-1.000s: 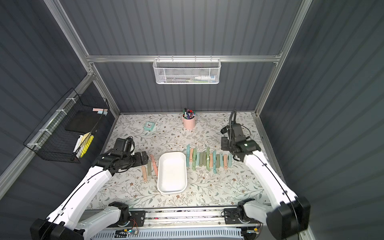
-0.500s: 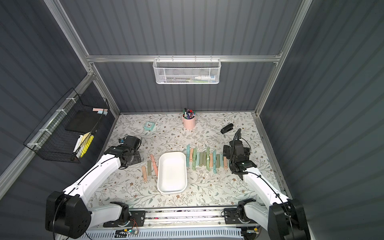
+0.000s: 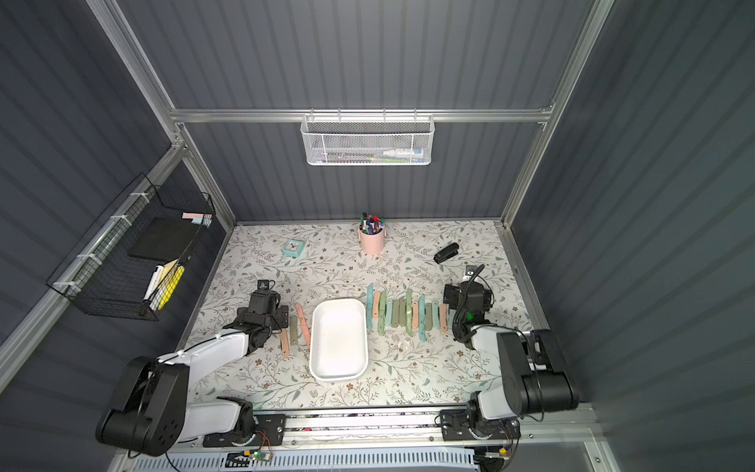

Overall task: Take the fruit knife out of the storage box
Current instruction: Reset both arms

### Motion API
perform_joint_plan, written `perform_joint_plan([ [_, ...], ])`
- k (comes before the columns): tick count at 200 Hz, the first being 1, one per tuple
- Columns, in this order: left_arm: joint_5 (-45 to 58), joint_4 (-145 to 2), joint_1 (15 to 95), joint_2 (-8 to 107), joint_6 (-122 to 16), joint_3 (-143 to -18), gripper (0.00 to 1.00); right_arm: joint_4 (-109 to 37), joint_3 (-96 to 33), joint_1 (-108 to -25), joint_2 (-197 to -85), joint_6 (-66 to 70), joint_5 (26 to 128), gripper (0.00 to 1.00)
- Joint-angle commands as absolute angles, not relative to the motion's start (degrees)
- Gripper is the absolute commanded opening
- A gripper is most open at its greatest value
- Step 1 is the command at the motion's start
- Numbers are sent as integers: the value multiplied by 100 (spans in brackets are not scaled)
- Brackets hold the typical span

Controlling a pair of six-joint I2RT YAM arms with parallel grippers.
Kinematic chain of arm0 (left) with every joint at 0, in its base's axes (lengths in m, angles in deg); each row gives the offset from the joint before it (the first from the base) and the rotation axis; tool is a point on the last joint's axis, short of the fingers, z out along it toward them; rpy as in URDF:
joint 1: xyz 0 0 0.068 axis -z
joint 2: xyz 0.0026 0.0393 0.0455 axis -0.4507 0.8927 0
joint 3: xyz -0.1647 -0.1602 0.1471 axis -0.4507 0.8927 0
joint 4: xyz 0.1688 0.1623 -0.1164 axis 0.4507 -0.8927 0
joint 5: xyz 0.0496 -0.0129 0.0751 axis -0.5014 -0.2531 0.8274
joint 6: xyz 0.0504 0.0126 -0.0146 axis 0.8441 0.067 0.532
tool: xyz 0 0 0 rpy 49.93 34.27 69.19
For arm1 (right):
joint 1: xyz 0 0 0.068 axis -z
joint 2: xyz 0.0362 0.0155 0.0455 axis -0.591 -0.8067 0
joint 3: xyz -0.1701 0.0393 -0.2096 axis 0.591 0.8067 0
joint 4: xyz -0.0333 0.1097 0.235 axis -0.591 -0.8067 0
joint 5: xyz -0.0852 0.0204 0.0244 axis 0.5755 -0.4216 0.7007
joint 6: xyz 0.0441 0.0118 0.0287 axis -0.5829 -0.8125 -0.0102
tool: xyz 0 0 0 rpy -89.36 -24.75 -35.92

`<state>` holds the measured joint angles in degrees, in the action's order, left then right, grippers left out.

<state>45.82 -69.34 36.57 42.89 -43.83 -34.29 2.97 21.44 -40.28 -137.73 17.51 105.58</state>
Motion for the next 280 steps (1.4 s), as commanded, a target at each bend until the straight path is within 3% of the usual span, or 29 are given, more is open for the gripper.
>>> perform_joint_plan([
  [1,4403,-5347,3433,4790,-4183,-3177,99,1350,2270,-3920,-14034,1887,10145,97],
  [71,3415,-3682,3136,6448,-3960,-3277,99,772,2054,-3805,-13960,1789,9835,99],
  [205,3373,-4013,3136,6370,-3994,-3381,99,756,2065,-3790,-13938,1782,9820,99],
  [218,3023,-4075,3136,6382,-3862,-3430,100,754,2065,-3795,-13930,1780,9822,99],
  [229,2142,-4194,3121,6409,-3530,-3523,99,754,2072,-3790,-13940,1780,9817,99],
  [242,2026,-4133,3118,6391,-3481,-3480,99,754,2072,-3790,-13933,1780,9821,99],
  [262,2037,-4155,3101,6403,-3499,-3501,99,754,2064,-3792,-13936,1781,9817,99],
  [280,3145,-4082,3101,6370,-3963,-3395,99,754,2066,-3791,-13938,1780,9819,99],
])
